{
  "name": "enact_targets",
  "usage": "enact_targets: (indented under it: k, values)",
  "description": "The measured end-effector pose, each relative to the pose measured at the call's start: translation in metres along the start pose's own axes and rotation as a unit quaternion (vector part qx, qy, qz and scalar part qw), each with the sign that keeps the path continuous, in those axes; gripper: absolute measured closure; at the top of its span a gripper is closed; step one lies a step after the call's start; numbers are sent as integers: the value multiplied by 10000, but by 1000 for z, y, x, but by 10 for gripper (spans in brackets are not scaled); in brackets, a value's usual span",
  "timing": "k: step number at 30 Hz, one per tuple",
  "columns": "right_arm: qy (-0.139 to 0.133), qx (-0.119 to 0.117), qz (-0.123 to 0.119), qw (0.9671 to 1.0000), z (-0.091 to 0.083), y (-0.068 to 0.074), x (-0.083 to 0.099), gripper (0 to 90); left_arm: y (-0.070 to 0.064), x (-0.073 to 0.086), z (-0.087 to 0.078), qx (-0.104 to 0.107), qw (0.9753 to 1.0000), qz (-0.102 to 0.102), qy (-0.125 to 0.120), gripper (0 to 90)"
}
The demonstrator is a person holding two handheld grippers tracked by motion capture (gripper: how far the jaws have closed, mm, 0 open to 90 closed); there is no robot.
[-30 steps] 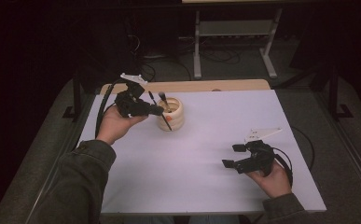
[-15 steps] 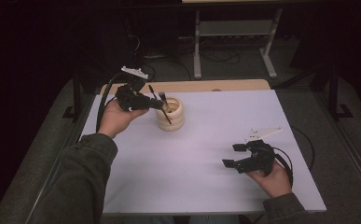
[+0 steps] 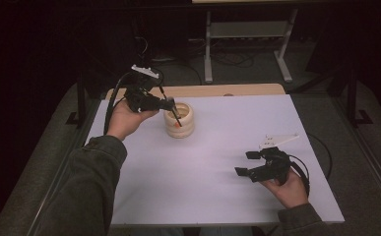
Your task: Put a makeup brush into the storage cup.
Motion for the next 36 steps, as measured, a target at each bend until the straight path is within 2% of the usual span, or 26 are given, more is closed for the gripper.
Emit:
enact_targets:
  k: [4,10,18,36]
  values:
    - [-3,-8,-6,10000,0,0,0,221,3,-3,2,-49,10000,-17,-2,853]
    - [-25,-19,-12,10000,-1,0,-1,221,9,-11,2,-107,9997,-146,-145,853]
    - [-49,-6,18,10000,-2,-1,-1,219,20,-16,6,-226,9991,-297,-187,853]
    - [-77,-17,10,10000,-4,-2,-2,218,42,-20,19,-576,9968,-535,-156,853]
Point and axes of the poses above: each handheld gripper's, and its own axes: z roughly forward along the jaws, x roughly out of its underside, y roughly to its left, the point moved 7 cm from there along z, roughly forward along the jaws, and after that the axes turned 1 degree about y, right-handed, at the moved point
